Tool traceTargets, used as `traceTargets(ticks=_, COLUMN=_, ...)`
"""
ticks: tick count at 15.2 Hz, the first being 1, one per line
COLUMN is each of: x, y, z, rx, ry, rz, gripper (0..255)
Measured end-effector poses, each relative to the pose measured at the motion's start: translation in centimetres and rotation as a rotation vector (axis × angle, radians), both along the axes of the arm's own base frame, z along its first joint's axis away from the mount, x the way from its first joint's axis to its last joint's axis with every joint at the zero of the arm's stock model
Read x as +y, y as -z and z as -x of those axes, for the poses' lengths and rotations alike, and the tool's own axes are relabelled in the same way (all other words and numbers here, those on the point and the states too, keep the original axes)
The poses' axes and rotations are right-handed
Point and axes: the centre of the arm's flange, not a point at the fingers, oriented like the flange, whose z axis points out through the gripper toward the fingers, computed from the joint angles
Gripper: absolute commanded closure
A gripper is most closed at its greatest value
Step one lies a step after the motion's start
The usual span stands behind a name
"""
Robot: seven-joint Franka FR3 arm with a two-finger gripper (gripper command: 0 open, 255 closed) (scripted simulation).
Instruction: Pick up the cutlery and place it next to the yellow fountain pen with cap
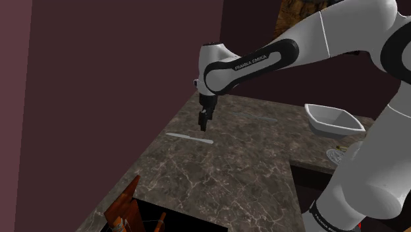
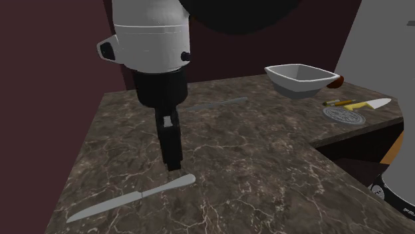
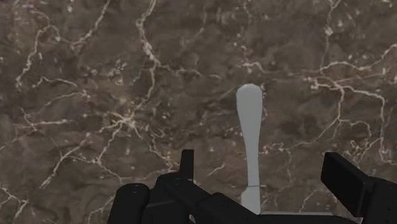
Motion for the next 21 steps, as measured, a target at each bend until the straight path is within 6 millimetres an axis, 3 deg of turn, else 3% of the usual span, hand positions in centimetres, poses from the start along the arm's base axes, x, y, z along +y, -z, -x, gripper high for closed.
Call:
traceTargets(ticks=6, x=3.8, y=3.8, z=-4.2, rx=0.008, ry=-0.076, rz=-0.015, gripper=0)
traceTargets(ticks=13, x=4.1, y=7.2, z=-4.7, rx=0.008, ry=-0.082, rz=-0.016, gripper=0)
traceTargets(ticks=19, x=4.1, y=7.7, z=-4.6, rx=0.008, ry=-0.082, rz=-0.016, gripper=0)
traceTargets(ticks=20, x=4.1, y=7.7, z=-4.6, rx=0.008, ry=-0.082, rz=-0.016, gripper=255)
traceTargets(ticks=21, x=4.1, y=7.7, z=-4.6, rx=0.008, ry=-0.082, rz=-0.016, gripper=255)
